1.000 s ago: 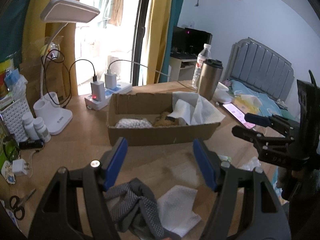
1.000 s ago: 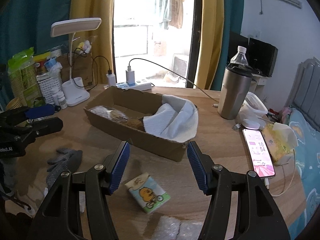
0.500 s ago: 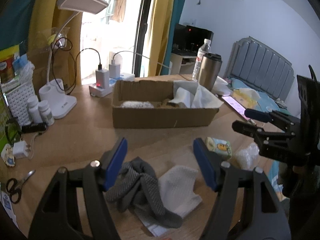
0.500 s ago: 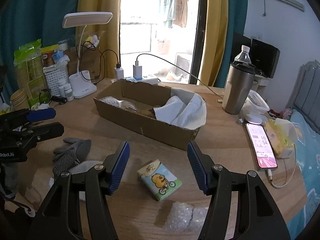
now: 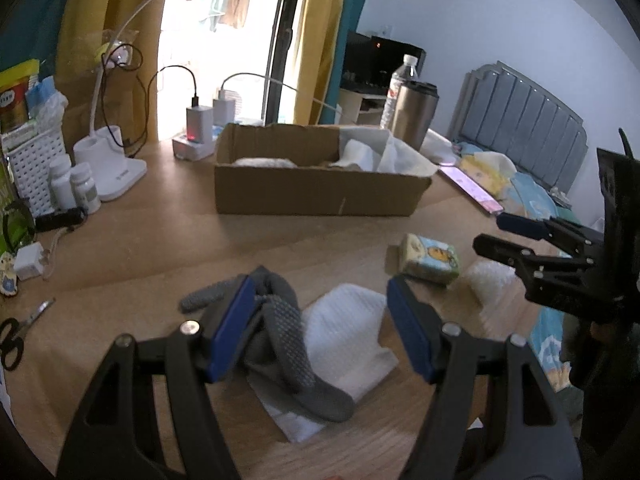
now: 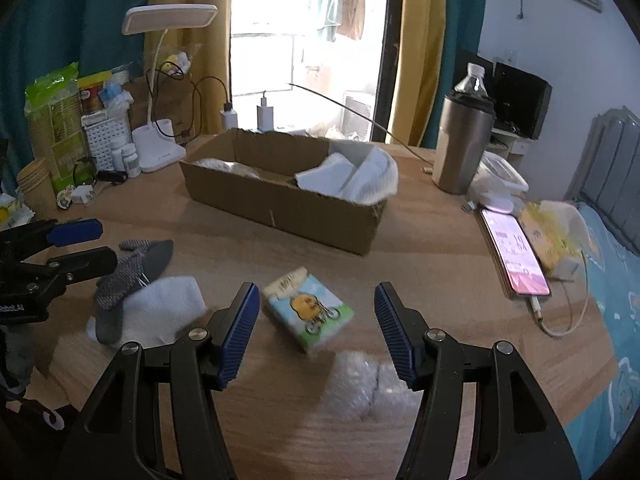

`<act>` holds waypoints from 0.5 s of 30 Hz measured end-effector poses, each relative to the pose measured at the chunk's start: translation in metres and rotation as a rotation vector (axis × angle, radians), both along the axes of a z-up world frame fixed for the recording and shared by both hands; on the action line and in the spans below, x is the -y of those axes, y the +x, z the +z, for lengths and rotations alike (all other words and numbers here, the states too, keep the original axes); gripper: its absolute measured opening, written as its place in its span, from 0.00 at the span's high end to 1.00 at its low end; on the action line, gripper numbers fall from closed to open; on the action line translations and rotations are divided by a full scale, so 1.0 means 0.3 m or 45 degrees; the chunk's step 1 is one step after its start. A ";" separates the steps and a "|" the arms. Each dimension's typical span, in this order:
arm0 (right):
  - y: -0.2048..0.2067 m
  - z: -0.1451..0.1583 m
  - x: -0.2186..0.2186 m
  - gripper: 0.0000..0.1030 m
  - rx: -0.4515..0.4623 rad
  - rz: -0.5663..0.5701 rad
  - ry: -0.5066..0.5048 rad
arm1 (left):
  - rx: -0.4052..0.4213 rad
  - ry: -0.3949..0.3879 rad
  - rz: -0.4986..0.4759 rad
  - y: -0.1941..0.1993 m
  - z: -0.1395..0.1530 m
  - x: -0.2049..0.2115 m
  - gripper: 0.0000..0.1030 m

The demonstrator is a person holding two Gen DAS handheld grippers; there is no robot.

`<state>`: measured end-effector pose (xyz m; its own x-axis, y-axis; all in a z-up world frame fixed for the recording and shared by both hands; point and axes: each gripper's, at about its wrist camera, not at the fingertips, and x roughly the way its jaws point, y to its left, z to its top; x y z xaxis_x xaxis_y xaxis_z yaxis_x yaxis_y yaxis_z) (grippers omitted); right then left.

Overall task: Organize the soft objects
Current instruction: 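Move both tools back toward the grey gloves and bubble wrap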

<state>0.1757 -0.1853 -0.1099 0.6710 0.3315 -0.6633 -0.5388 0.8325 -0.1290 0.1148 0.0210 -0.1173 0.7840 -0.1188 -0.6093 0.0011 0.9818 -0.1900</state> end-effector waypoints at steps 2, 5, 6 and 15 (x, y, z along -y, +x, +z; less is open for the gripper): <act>0.002 -0.014 0.021 0.39 -0.009 -0.018 -0.001 | -0.009 0.001 -0.002 -0.002 -0.010 0.012 0.32; 0.002 -0.037 0.047 0.39 -0.026 -0.031 -0.002 | -0.021 0.004 -0.004 -0.002 -0.024 0.028 0.32; 0.002 -0.049 0.056 0.39 -0.036 -0.034 -0.006 | -0.029 0.005 -0.006 0.000 -0.031 0.036 0.32; 0.028 -0.115 0.118 0.19 -0.094 -0.067 -0.004 | -0.067 0.034 -0.042 0.022 -0.052 0.112 0.32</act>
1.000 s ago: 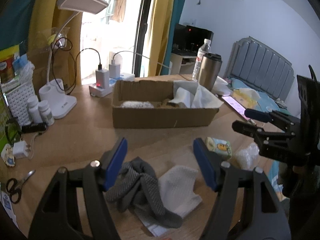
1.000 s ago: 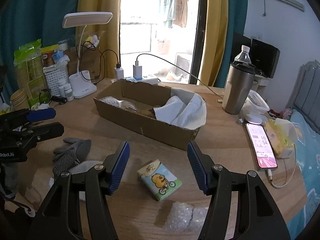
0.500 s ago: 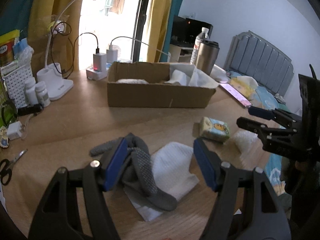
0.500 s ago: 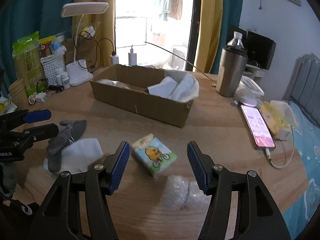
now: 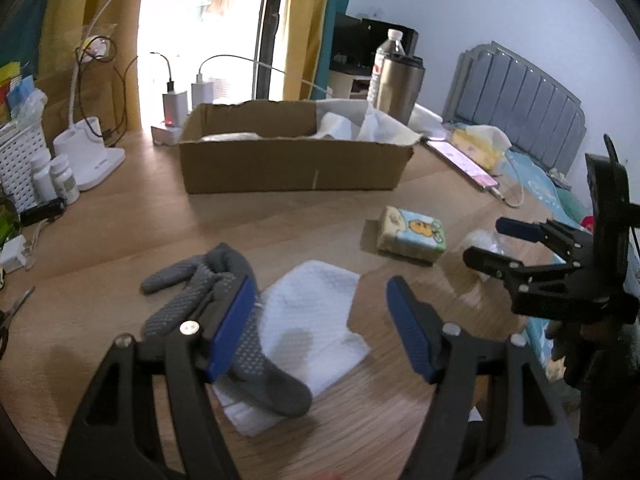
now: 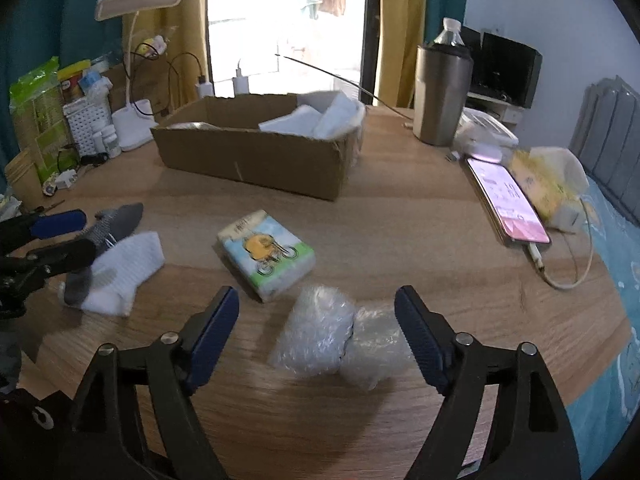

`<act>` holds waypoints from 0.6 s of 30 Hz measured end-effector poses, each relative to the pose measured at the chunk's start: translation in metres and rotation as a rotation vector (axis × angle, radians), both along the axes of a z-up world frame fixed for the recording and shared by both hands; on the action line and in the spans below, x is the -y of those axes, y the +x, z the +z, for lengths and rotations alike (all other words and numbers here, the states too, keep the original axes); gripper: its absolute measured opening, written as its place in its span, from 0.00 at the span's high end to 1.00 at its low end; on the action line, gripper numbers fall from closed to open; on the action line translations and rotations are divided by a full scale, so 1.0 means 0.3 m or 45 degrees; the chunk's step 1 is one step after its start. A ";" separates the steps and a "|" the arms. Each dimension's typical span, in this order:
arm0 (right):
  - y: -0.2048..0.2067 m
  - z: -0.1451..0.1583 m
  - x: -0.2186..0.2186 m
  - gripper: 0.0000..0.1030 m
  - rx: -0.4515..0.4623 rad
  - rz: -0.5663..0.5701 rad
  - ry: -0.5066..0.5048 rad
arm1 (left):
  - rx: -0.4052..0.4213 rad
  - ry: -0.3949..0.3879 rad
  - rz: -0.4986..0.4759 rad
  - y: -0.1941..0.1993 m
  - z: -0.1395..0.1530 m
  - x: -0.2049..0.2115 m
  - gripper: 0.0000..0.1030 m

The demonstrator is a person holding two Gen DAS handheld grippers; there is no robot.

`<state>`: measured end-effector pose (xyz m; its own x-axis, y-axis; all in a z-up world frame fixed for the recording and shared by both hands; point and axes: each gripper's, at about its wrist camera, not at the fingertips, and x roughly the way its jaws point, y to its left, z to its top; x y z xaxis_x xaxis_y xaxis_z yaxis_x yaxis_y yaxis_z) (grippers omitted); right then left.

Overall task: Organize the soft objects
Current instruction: 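Move both tools back toward the grey gloves and bubble wrap, then grasp the bubble-wrap bundle with the right tool while the left tool grasps the grey gloves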

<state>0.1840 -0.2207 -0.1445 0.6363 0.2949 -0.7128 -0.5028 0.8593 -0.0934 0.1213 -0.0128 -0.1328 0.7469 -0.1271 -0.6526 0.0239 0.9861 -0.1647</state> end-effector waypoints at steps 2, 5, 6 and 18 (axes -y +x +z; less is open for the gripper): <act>0.003 -0.006 0.015 0.19 -0.006 -0.004 0.008 | -0.004 0.011 -0.004 0.007 0.001 0.011 0.32; 0.008 -0.010 0.037 0.19 0.000 -0.025 0.026 | -0.010 0.017 -0.001 0.015 -0.004 0.014 0.32; 0.012 -0.012 0.045 0.19 -0.002 -0.034 0.033 | -0.016 0.018 0.004 0.019 -0.007 0.014 0.31; 0.014 0.025 0.109 0.19 0.039 -0.077 0.120 | -0.023 -0.005 0.033 0.030 -0.017 0.006 0.13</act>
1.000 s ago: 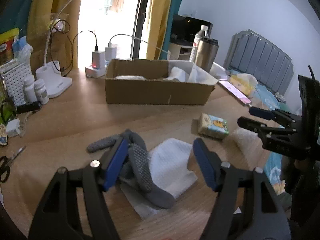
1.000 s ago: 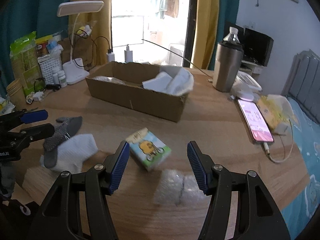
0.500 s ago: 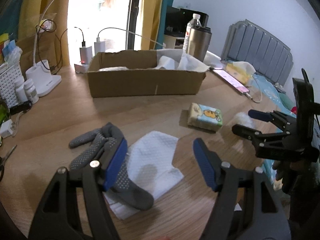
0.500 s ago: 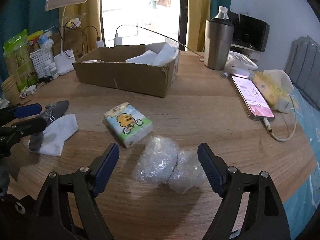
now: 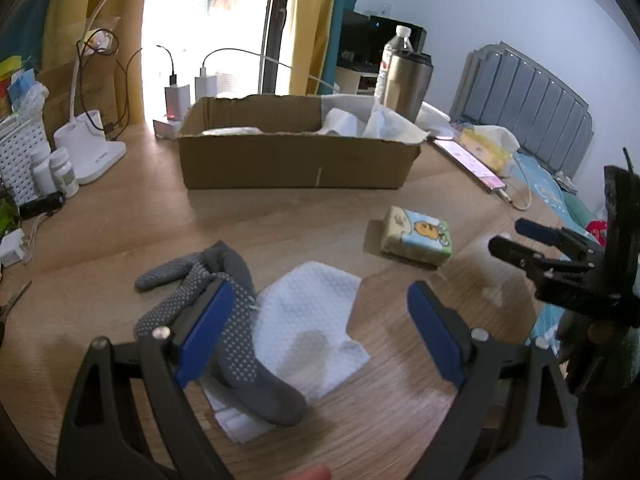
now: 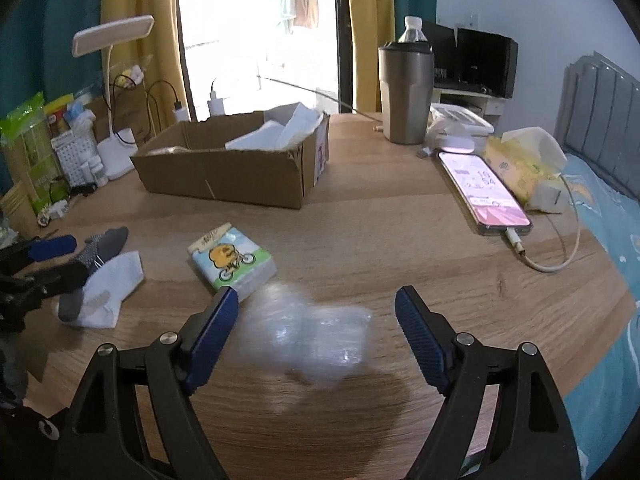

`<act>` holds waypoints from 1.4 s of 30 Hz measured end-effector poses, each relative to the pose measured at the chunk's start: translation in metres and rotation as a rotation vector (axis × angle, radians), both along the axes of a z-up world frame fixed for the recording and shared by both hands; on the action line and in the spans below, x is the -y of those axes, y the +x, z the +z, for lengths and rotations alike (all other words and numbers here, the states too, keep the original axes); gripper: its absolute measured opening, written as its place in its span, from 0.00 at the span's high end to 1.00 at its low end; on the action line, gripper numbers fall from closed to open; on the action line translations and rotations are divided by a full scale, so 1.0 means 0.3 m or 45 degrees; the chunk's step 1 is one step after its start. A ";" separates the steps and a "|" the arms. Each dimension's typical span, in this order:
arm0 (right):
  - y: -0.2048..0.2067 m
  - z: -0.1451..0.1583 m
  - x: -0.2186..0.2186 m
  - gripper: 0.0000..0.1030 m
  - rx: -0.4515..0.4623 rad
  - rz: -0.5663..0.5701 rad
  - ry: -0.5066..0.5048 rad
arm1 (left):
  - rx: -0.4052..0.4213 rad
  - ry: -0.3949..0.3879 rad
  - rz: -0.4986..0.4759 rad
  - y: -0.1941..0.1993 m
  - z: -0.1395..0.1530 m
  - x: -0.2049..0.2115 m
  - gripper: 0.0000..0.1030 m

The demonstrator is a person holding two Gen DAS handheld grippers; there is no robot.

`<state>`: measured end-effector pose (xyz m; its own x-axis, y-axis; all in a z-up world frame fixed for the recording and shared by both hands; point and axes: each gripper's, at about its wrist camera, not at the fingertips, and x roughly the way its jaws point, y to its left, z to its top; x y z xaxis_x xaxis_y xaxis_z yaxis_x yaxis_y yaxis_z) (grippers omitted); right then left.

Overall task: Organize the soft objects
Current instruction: 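Grasp the bubble-wrap bundle with the right tool while the left tool grasps the grey gloves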

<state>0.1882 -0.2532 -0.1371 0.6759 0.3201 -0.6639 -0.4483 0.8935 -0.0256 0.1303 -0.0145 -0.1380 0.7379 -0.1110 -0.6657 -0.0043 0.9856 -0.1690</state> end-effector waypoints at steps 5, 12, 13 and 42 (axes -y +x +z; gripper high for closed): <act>0.007 -0.008 -0.003 0.19 -0.024 -0.006 0.007 | 0.000 -0.004 0.004 0.001 -0.003 -0.002 0.13; -0.004 -0.044 -0.064 0.19 -0.071 0.061 -0.013 | 0.001 -0.011 0.024 -0.004 -0.007 -0.024 0.13; -0.002 -0.053 -0.072 0.19 -0.080 0.061 -0.022 | 0.001 -0.012 0.025 -0.003 -0.007 -0.028 0.13; 0.002 0.038 -0.206 0.39 0.012 0.189 0.001 | -0.111 0.068 0.129 0.071 -0.088 -0.220 0.14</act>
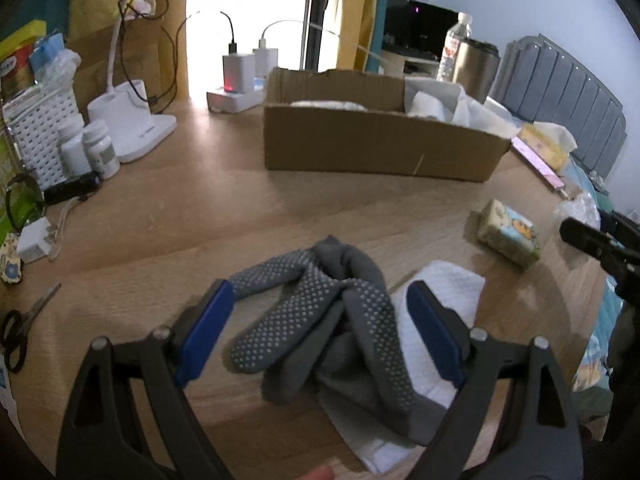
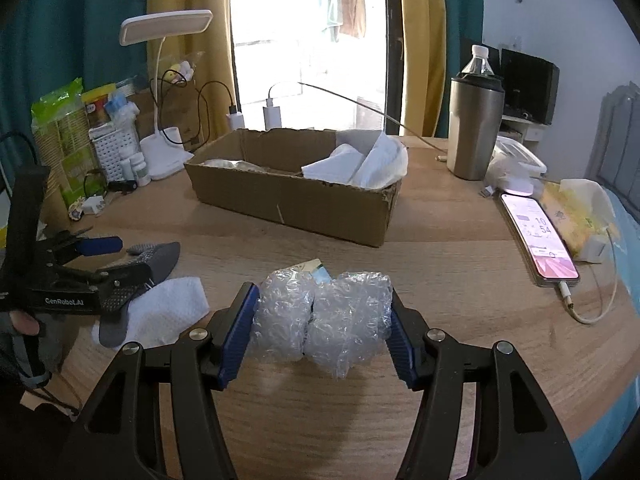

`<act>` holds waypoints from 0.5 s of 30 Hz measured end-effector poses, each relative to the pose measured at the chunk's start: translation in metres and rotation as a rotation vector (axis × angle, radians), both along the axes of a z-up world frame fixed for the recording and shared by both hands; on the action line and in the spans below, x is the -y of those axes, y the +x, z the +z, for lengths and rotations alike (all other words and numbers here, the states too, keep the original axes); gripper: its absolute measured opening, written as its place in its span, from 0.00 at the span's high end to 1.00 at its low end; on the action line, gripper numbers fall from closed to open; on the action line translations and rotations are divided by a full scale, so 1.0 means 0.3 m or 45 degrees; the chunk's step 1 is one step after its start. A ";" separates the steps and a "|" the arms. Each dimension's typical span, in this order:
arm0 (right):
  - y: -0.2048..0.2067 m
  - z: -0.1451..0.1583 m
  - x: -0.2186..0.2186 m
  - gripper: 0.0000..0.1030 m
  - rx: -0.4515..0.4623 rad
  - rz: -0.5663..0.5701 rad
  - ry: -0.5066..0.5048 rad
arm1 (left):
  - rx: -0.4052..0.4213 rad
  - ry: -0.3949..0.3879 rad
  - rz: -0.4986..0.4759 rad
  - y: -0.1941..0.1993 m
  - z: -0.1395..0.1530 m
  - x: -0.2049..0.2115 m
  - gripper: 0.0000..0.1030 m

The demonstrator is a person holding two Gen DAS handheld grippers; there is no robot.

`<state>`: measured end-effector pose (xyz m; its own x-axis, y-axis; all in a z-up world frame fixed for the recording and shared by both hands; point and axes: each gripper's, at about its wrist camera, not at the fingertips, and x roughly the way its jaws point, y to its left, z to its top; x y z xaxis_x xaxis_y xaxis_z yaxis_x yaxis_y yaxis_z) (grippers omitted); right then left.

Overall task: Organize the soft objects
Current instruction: 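Grasp the bubble-wrap bundle with the right tool while the left tool grasps the grey gloves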

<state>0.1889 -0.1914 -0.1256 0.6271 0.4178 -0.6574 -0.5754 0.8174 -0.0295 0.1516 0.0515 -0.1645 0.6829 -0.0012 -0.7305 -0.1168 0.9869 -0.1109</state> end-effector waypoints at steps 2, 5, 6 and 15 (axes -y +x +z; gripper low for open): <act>0.002 -0.005 -0.008 0.39 -0.007 0.007 -0.004 | -0.024 -0.028 -0.011 0.010 -0.010 -0.007 0.14; 0.007 -0.012 -0.015 0.39 -0.017 0.013 -0.008 | -0.028 -0.057 -0.033 0.019 -0.016 -0.015 0.27; 0.011 -0.011 -0.016 0.39 -0.017 0.014 -0.008 | -0.044 -0.058 -0.035 0.025 -0.022 -0.018 0.33; 0.018 -0.004 -0.014 0.39 -0.014 0.019 0.006 | -0.063 -0.108 -0.076 0.025 -0.032 -0.012 0.64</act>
